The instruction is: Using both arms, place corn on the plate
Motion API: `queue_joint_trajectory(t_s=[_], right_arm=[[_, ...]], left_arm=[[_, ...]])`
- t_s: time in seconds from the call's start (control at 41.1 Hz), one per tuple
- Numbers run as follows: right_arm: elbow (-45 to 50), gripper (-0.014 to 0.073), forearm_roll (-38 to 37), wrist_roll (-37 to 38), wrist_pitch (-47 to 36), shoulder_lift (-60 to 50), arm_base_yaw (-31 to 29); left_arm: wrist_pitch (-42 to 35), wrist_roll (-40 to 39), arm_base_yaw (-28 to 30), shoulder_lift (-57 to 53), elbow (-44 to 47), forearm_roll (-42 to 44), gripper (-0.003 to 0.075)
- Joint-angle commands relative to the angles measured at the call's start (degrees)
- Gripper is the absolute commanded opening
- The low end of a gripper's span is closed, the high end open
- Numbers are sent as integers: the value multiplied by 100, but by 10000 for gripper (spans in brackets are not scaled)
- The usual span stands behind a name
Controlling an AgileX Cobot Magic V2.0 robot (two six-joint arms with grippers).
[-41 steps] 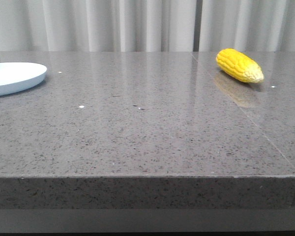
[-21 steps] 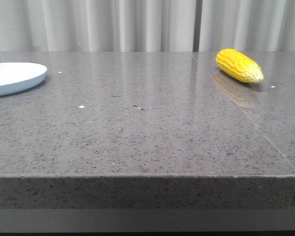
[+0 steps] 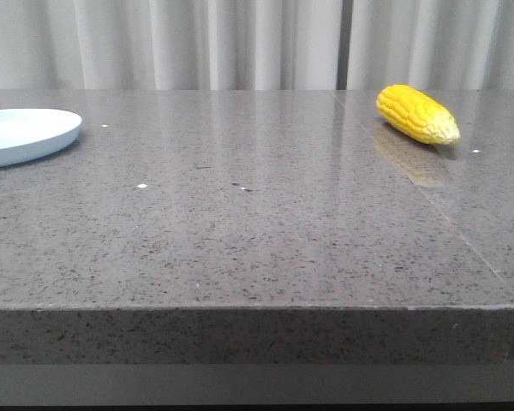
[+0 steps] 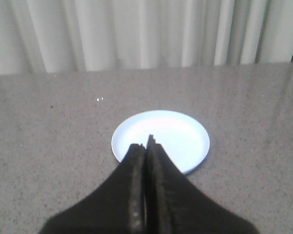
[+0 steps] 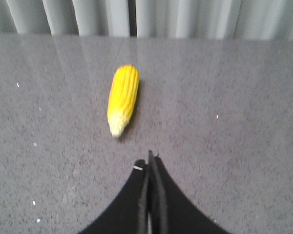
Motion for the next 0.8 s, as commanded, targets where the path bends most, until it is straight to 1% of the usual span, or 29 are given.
queue_joint_trajectory(t_s=[0.0, 0.219, 0.268, 0.316, 0.365, 0.389, 0.413, 0.438, 0.462, 0.511, 0.584, 0.632, 0.73, 0.778], right_arm=[[-150, -85, -69, 0, -314, 275, -22], [-144, -75, -69, 0, -225, 581, -22], [-144, -36, -69, 0, -225, 597, -22], [-144, 41, -69, 0, -213, 618, -22], [-144, 172, -69, 0, -186, 648, -22], [-144, 230, -69, 0, -172, 647, -22], [-144, 312, -69, 0, -152, 647, -22], [-144, 372, -69, 0, -147, 647, -22], [-144, 444, -69, 0, -136, 647, -22], [-144, 543, -69, 0, -99, 647, -22], [-144, 612, -69, -32, -54, 647, -22], [-144, 617, -69, -32, -46, 647, -22], [-144, 615, -69, -32, -89, 647, -22], [-144, 615, -55, 0, -122, 647, -22]], left_arm=[[-297, -25, -37, 240, -84, -43, -20], [-299, -25, -37, 516, 126, -53, -20], [-270, -25, -37, 569, 126, -53, -18], [-270, -25, -37, 613, 126, -53, 3], [-270, -25, -37, 670, 126, -53, 62], [-270, -25, -37, 694, 126, -53, 109], [-270, -25, -37, 719, 126, -53, 163], [-270, -25, -37, 735, 126, -53, 210], [-270, -25, -37, 752, 126, -53, 276], [-258, -25, -37, 780, 126, -53, 391], [-258, -25, -37, 804, 126, -53, 514], [-258, -25, -37, 850, 126, -53, 552], [-168, -25, -37, 1024, 55, -42, 554], [37, -25, -37, 1216, -44, 29, 554]])
